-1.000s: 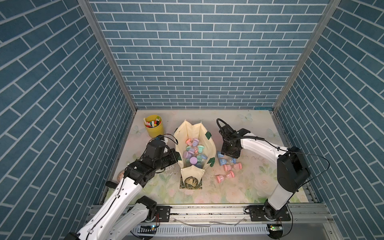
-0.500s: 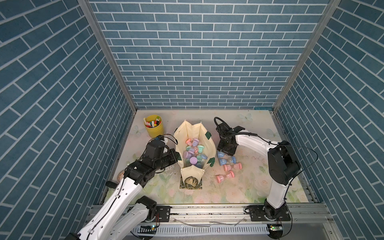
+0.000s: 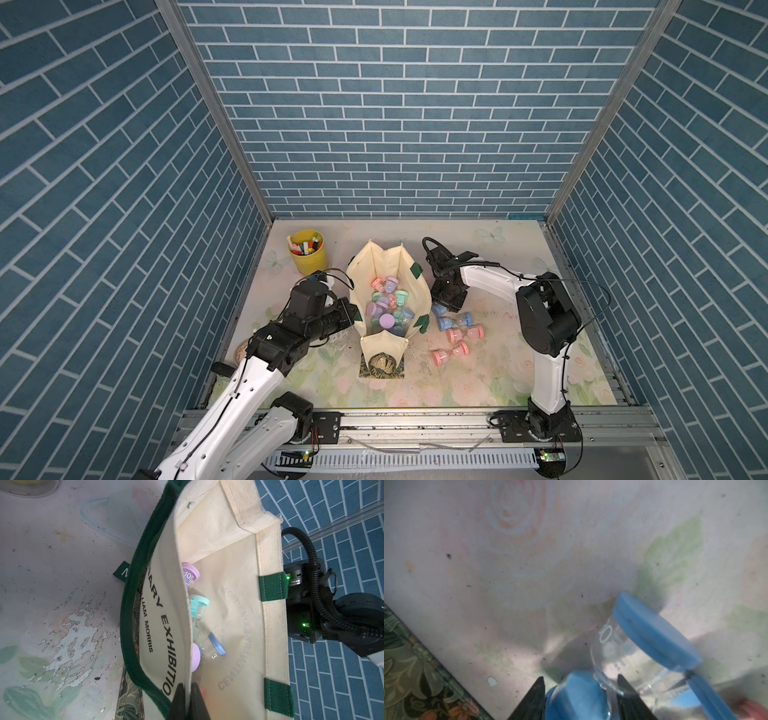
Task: Put the hourglass into the canvas bag
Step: Pick up the hourglass from the center of the board.
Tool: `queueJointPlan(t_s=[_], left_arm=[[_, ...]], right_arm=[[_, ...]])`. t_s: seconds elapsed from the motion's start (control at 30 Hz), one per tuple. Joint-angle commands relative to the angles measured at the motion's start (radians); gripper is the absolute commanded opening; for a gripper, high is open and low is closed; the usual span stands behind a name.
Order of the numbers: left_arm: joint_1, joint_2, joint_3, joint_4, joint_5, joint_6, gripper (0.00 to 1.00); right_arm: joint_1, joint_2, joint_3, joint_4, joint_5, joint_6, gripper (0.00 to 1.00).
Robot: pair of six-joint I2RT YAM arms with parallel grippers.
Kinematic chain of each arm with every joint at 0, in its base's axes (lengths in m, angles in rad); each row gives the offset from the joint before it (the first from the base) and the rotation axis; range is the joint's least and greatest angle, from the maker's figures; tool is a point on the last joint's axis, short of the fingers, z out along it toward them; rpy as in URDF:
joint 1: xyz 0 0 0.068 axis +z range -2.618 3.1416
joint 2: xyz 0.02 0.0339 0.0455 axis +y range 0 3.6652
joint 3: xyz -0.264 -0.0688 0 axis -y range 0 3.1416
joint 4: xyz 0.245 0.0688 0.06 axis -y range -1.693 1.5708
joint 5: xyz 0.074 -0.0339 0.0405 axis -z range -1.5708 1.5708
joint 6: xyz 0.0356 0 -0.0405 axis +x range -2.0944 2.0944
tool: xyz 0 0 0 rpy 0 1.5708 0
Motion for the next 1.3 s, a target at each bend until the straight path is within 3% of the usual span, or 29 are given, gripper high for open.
queueJointPlan(t_s=[0.0, 0.8, 1.03, 1.27], left_arm=[[0.013, -0.010, -0.012, -0.024, -0.004, 0.019, 0.00], [0.019, -0.002, -0.003, -0.025, 0.001, 0.018, 0.00], [0.021, 0.005, -0.002, -0.020, 0.001, 0.018, 0.00], [0.023, 0.004, -0.001, -0.023, 0.002, 0.020, 0.00]], right_arm=[[-0.004, 0.031, 0.028, -0.024, -0.004, 0.026, 0.54], [0.003, 0.083, -0.010, -0.005, -0.010, 0.014, 0.48], [-0.003, 0.060, -0.001, -0.013, 0.006, -0.006, 0.29], [-0.002, -0.072, -0.010, -0.013, 0.085, -0.055, 0.15]])
